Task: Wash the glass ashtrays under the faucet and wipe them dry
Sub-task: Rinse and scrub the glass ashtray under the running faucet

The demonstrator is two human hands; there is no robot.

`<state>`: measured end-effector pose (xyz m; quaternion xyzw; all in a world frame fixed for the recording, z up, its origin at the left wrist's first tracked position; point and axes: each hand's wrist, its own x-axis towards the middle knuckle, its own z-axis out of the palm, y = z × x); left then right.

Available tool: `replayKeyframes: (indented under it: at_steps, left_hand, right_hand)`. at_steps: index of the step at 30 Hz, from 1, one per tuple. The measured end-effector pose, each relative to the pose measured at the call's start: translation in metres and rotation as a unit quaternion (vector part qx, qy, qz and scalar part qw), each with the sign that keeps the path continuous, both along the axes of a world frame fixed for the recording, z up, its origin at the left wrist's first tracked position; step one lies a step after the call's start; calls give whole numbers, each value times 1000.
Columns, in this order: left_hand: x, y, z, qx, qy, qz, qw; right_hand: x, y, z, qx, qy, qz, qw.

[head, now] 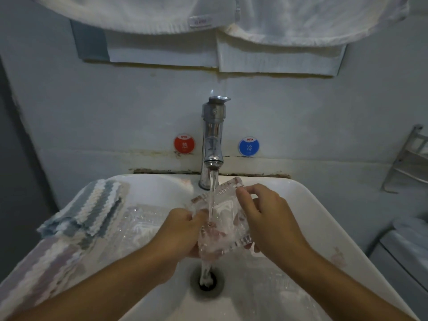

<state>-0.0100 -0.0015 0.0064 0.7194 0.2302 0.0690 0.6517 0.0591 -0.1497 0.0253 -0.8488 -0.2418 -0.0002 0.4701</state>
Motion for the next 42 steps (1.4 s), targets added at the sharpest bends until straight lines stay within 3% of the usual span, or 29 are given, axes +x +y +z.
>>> replayKeyframes:
  at_steps: [2, 6, 11, 18, 20, 24, 29, 34, 36, 42]
  left_hand:
    - [-1, -2, -3, -18, 1, -32, 999]
    - [-3, -9, -4, -161, -20, -73, 984]
    - [-2, -9, -7, -168, -32, -40, 984]
    - [5, -7, -8, -274, -19, -58, 960]
    - [5, -6, -8, -257, -28, -47, 965]
    - [0, -8, -8, -132, -46, -10, 990]
    - [1, -6, -9, -59, -72, 38, 995]
    - [1, -14, -4, -56, -92, -31, 994]
    - [3, -13, -1, -81, -98, -32, 991]
    - [-3, -9, 2, -45, -102, -4, 994]
  right_hand:
    - [-2, 2, -2, -3, -1, -4, 1000]
    - [-1, 2, -3, 19, 2, -21, 1000]
    - [-1, 5, -5, 53, 9, -19, 998]
    - [3, 6, -9, 36, -16, -36, 999]
    - [4, 6, -10, 29, -18, -35, 999]
    - [0, 6, -5, 49, 1, -5, 999]
    - [-3, 4, -2, 48, 36, 20, 998]
    - [5, 3, -5, 28, -17, -27, 999]
    - [8, 3, -5, 21, -30, -39, 999]
    - [0, 7, -8, 50, -53, -14, 997]
